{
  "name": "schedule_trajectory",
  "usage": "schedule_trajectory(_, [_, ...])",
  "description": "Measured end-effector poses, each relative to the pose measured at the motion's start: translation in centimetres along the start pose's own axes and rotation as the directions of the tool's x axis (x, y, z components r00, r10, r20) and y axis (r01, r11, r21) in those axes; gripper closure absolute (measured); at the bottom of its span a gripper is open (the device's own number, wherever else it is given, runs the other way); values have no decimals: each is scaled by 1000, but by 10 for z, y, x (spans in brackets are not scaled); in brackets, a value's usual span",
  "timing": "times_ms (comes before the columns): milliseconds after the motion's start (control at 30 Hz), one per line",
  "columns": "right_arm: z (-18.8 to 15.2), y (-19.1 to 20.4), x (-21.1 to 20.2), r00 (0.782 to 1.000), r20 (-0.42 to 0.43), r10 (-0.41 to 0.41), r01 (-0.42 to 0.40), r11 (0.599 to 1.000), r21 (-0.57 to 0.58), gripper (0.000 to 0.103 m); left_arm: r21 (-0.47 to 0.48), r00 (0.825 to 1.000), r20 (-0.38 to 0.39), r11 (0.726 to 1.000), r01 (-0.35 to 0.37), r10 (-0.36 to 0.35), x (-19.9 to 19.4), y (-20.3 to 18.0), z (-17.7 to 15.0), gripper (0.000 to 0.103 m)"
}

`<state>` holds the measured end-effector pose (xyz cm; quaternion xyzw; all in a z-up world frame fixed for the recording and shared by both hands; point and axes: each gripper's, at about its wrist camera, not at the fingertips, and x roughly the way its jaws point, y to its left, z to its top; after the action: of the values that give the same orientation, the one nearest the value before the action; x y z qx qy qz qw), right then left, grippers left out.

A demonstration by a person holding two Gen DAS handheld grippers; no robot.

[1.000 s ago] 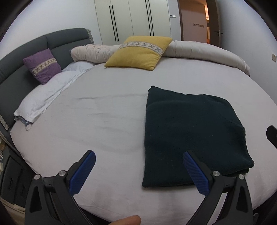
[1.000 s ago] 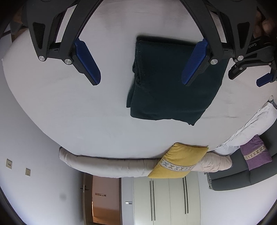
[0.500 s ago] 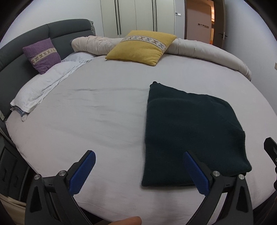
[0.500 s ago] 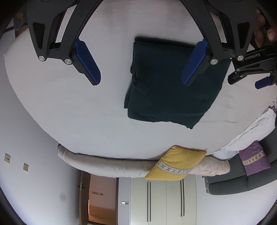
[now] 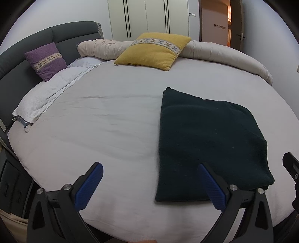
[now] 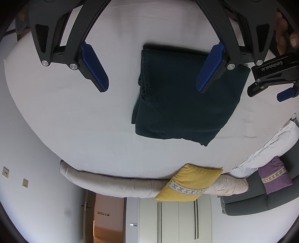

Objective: Fold small clothes

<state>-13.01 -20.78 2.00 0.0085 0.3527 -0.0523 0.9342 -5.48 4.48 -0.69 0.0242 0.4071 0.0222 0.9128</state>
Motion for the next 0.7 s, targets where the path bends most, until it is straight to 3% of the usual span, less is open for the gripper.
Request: schedule_trajectory(700, [-3, 3, 1, 1000, -4, 5, -5, 1000, -3, 8, 10, 1000, -6, 1000, 1, -1, 2, -2, -3, 0])
